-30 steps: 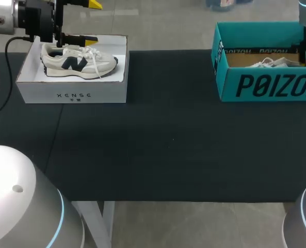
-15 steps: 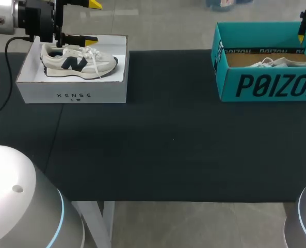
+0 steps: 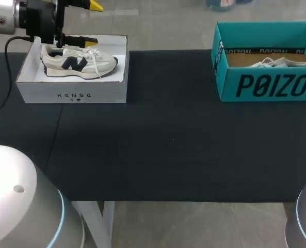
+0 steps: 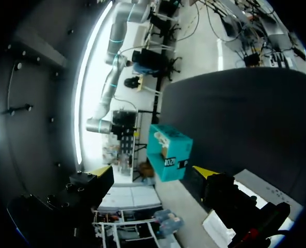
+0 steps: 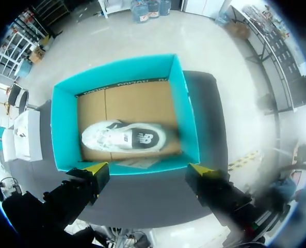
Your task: Take the shoe out of the shoebox, open the shoe tongue, remove and reinsert the insole, then place the shoe into the shoebox
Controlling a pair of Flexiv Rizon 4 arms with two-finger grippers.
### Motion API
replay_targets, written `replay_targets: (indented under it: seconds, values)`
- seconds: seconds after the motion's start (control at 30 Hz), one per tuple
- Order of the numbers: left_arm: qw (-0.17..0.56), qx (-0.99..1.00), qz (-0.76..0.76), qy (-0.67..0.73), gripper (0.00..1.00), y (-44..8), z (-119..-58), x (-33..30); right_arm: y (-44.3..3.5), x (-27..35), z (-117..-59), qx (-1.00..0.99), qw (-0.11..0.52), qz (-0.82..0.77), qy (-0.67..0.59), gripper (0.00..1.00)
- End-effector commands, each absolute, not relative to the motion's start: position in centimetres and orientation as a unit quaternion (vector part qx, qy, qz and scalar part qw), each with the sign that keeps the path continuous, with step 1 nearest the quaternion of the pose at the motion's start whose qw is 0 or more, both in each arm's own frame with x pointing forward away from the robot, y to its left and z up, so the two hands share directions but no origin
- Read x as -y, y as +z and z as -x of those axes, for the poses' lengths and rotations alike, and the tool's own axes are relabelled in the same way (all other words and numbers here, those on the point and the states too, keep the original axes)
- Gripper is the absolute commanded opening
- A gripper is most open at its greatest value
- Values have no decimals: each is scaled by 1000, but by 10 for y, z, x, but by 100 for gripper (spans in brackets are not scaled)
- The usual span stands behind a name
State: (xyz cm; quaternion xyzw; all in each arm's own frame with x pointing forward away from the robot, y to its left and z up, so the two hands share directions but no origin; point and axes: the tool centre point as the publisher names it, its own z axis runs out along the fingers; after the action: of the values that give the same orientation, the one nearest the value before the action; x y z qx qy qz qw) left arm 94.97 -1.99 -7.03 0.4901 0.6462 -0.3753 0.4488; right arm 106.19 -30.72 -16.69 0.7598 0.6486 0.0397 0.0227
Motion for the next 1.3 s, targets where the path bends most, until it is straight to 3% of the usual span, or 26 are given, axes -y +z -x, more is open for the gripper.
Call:
replay_targets:
  seconds: [0.03, 0.23, 0.43, 0.93, 1.3]
  values:
    - [416, -651, -530, -349, 100, -66, -975, 9, -168, 307, -1057, -648, 33, -760, 49, 100]
    - [363, -645, -604, -295, 100, -82, -1013, -18, -168, 307, -1057, -648, 33, -760, 49, 100]
    - [201, -696, -655, -215, 100, -103, -1044, -42, -168, 307, -1057, -648, 33, -760, 49, 100]
    - [201, -696, -655, -215, 100, -103, -1044, -42, -168, 307, -1057, -648, 33, -760, 49, 100]
    - [192, -700, -682, -94, 100, -118, -1096, -118, -168, 307, -1057, -648, 33, -760, 49, 100]
